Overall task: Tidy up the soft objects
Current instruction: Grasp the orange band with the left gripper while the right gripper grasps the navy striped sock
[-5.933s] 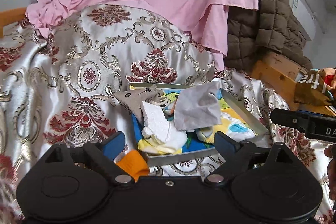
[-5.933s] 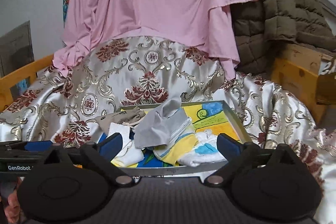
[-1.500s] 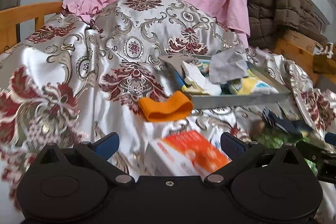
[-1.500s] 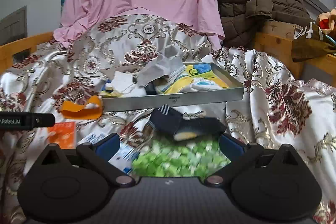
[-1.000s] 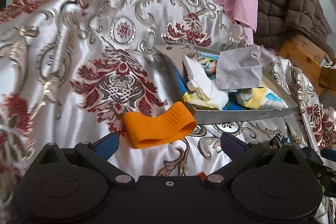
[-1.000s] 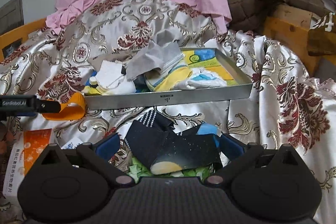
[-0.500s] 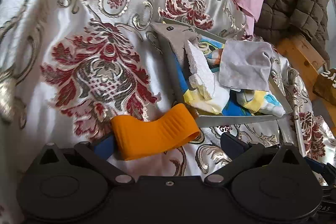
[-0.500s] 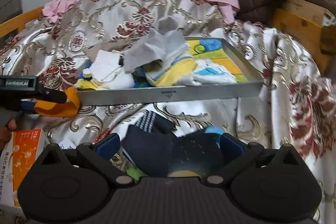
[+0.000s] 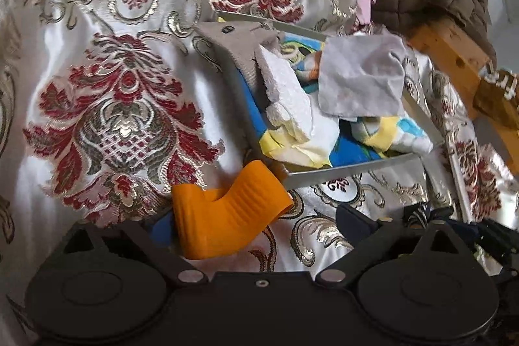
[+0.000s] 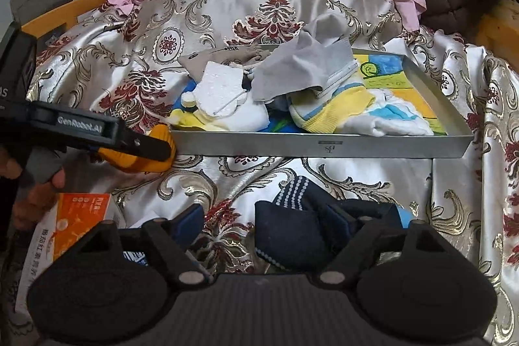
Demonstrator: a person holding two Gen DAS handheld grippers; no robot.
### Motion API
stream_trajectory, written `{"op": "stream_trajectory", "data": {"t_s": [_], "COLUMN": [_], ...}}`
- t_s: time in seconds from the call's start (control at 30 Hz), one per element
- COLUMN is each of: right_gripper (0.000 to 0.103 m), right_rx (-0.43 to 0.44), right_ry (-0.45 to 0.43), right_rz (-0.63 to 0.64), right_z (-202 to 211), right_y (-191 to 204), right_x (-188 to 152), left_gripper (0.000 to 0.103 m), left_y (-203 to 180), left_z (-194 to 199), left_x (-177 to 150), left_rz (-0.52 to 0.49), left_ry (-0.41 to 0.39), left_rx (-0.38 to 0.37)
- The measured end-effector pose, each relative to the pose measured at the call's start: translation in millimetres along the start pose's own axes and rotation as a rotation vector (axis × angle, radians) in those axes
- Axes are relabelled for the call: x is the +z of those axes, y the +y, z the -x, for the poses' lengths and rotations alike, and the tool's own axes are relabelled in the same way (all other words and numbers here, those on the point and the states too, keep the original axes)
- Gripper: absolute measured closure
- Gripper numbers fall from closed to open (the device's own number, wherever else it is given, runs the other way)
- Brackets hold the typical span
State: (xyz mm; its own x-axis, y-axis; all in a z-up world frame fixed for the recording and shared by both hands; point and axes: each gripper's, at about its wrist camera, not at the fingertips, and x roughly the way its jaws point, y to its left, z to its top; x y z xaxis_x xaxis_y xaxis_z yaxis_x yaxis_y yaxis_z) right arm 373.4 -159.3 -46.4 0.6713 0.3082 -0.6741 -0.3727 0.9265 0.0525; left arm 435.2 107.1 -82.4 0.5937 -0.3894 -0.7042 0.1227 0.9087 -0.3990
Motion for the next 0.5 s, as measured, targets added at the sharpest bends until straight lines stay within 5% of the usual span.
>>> {"op": "stream_trajectory", "data": {"t_s": [0.27, 0.5], "right_gripper": [0.028, 0.054], "right_rx": [-0.006, -0.069], "right_ry": [0.007, 0.045], "right_rz": [-0.008, -0.036], "right_z": [-6.4, -13.1], "right_y": [1.0, -4.4], "right_x": [7.4, 11.9], "left_gripper": [0.021, 0.04], "left_y": [-18.0, -19.0], "left_z": [-11.3, -16.1], "left_x": [7.3, 5.1], "left_rz": [-0.096, -0.107], "left_ry": [0.037, 0.034], "left_rx": [0.041, 0.111]}}
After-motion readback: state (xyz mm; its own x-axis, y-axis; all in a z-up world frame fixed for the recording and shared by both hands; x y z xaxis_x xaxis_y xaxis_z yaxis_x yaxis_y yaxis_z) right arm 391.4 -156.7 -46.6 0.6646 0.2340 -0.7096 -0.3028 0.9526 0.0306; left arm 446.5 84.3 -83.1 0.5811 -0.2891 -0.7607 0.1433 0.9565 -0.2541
